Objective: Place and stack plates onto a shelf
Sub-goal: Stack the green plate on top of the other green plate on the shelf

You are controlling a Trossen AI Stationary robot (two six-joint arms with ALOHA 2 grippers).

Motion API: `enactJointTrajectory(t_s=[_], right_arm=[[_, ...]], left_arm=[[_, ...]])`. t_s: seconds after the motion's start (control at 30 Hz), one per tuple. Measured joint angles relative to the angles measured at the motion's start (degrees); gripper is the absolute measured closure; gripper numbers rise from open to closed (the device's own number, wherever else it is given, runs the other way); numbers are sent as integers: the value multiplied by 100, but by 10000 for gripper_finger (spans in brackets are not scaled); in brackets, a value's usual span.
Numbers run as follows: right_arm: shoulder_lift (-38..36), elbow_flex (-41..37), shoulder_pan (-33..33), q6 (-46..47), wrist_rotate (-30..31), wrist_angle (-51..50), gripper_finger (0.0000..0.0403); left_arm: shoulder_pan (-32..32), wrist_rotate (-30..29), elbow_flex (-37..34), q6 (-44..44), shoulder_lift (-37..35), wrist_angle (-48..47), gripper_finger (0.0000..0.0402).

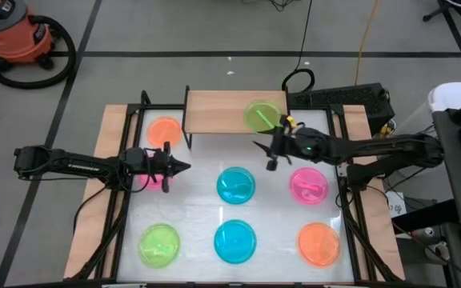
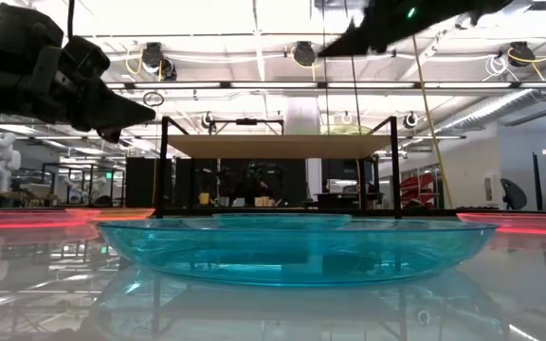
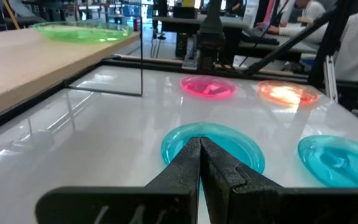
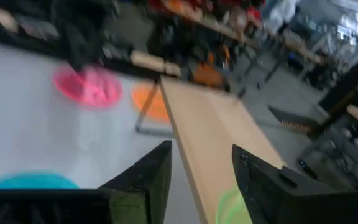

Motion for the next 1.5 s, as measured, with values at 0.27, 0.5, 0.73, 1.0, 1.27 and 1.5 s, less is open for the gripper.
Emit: enactJointTrajectory(t_s=[0.27,0.5,0.73,1.0,1.27,1.5], right_arm=[[-1183,-559,796,12,2,20,259],[-1845,-1657,1155,186,2,1238,259],[-2230,-2237,1392,167,-2,2297,259],[-2270,-2240,1703,181,0,2300,259],[-2266,-2240,1813,180,4,2264,259],[-2253,-2240,1849,318,9,2205,259]], left_arm=[[1,2,-2,-408,-2,16,389],[1,30,0,-388,-4,186,389],[-13,522,550,-659,-11,-5,389],[-1102,-964,3854,470,602,-5767,389],[-1597,-1967,4913,504,1291,-6305,389],[-1592,-1971,4911,338,1783,-6742,389]])
